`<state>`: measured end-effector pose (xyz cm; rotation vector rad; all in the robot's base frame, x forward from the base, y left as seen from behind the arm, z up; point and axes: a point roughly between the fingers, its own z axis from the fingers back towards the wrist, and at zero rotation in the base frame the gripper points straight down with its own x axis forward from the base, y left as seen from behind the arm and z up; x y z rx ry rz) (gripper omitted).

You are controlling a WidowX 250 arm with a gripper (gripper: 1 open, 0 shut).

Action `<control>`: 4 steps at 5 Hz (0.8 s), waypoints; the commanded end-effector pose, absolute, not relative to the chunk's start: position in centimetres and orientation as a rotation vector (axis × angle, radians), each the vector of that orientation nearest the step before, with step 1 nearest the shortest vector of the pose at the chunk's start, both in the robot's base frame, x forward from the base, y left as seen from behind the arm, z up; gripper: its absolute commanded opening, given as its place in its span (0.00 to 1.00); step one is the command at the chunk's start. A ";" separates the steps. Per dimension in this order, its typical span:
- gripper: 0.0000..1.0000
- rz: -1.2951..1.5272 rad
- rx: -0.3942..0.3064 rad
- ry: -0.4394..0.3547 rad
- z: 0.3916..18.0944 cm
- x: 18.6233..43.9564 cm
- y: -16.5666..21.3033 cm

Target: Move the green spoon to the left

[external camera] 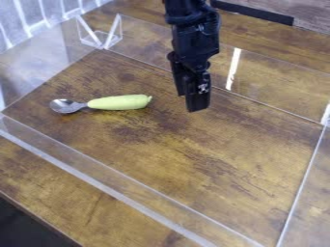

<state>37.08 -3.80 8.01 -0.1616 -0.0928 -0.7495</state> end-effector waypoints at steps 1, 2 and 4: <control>1.00 -0.749 -0.145 -0.088 9.6 38.6 -3.3; 0.00 -0.731 -0.142 -0.062 10.0 39.6 -3.8; 0.00 -0.794 -0.215 0.016 11.6 38.3 -4.9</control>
